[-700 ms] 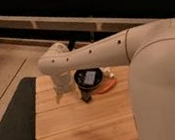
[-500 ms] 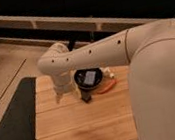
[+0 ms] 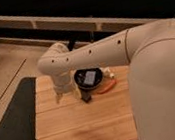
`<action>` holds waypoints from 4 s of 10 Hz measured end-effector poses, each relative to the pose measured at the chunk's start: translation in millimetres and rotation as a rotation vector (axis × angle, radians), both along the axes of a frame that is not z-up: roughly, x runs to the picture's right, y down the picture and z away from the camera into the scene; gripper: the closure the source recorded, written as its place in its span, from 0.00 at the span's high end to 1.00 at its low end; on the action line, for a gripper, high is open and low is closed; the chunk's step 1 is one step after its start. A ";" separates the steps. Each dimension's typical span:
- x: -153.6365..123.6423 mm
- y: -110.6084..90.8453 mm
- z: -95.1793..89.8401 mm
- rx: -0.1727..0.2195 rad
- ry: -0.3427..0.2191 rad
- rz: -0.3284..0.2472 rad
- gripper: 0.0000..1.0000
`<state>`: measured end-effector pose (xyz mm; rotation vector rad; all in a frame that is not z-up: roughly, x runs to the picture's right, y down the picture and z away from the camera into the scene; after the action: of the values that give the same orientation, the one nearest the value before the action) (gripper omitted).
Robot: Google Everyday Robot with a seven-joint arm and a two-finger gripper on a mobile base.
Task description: Drag the pepper across the table
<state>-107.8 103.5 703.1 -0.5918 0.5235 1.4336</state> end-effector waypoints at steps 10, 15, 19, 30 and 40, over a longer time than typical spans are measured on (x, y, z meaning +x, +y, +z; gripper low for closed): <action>0.1 -0.2 -0.1 0.000 0.000 0.000 0.65; 6.6 -5.4 21.1 -0.014 -0.008 -0.043 0.65; 56.7 -70.5 84.6 0.092 -0.005 -0.102 0.65; 148.2 -86.0 90.3 0.165 0.361 0.169 0.65; 170.3 -84.3 93.7 0.183 0.527 0.349 0.65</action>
<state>62.6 19.1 796.7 -0.1521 0.7135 1.9618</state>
